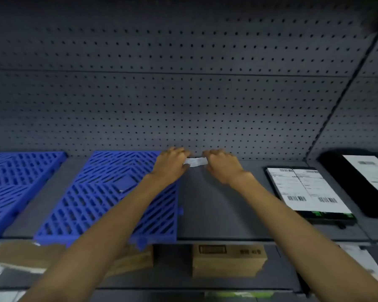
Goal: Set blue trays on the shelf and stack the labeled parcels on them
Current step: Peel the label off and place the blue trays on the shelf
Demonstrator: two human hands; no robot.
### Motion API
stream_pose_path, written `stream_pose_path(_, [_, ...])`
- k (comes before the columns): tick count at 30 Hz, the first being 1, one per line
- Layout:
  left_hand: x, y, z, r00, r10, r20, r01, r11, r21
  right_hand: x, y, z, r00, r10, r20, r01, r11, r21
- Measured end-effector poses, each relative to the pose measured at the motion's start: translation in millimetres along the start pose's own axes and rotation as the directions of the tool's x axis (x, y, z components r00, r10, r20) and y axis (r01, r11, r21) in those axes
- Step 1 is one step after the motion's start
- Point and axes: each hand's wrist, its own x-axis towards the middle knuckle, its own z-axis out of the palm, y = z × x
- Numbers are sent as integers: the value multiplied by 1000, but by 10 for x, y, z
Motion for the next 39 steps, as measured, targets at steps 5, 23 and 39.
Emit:
stream_pose_path(5, [175,-34,186,997,-51,64,48,998,47,292,10,262,996,-62,68,69,992,-109])
stream_pose_path(23, [325,-14,346,999,38,-3,-38,999,13,382,279,433,997,-67,-33,62,990,-128])
stream_pose_path(39, [58,-314,-102,983,-28,-183,43,996,81,479,74,19,959,-186,-216,154,975,-157])
